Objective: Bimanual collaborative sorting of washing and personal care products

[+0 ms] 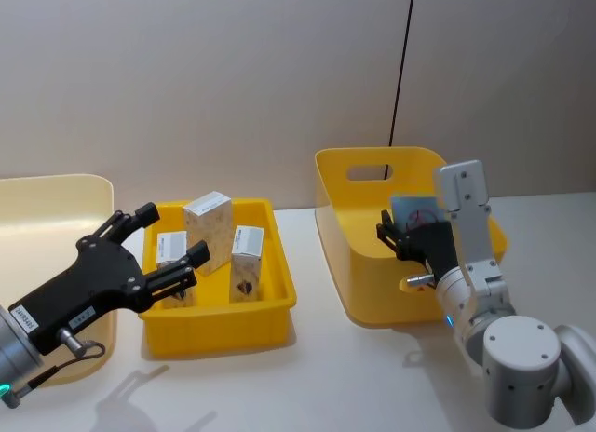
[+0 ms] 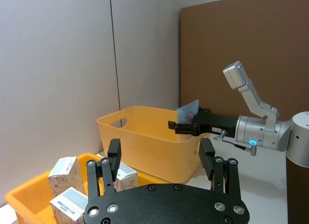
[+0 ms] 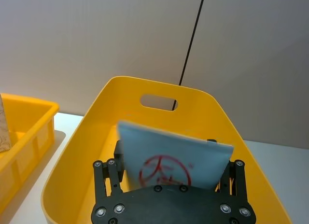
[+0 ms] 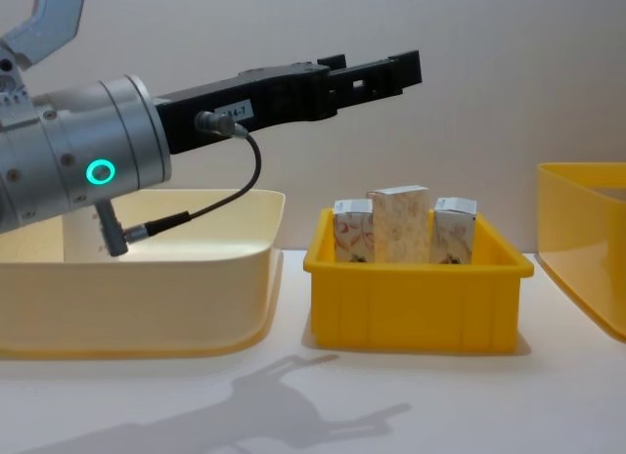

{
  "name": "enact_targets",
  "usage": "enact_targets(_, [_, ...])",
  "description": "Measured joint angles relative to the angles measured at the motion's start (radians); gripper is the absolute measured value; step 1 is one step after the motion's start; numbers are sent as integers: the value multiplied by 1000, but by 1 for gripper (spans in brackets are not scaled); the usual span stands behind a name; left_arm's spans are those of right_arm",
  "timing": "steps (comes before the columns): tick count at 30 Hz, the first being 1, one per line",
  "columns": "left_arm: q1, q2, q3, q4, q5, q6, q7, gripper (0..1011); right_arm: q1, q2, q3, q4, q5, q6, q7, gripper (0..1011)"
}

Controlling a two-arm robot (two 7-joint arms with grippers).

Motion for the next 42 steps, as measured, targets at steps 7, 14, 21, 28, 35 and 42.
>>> enact_targets(7, [0, 0, 0, 0, 0, 0, 0, 1002, 0, -1, 0, 1, -1, 0, 0, 1001])
enact_targets(14, [0, 0, 0, 0, 0, 0, 0, 1002, -1, -3, 2, -1, -2, -15, 1, 1001])
enact_targets(21, [0, 0, 0, 0, 0, 0, 0, 1001, -3, -7, 10, -18, 1, -67, 9, 1001])
enact_targets(28, [0, 0, 0, 0, 0, 0, 0, 1002, -2, -11, 19, -43, 6, -102, 18, 1001])
enact_targets(35, [0, 0, 0, 0, 0, 0, 0, 1002, -4, -17, 29, -66, 9, -128, 22, 1001])
enact_targets(42, [0, 0, 0, 0, 0, 0, 0, 1001, -7, -23, 37, -85, 11, -151, 30, 1001])
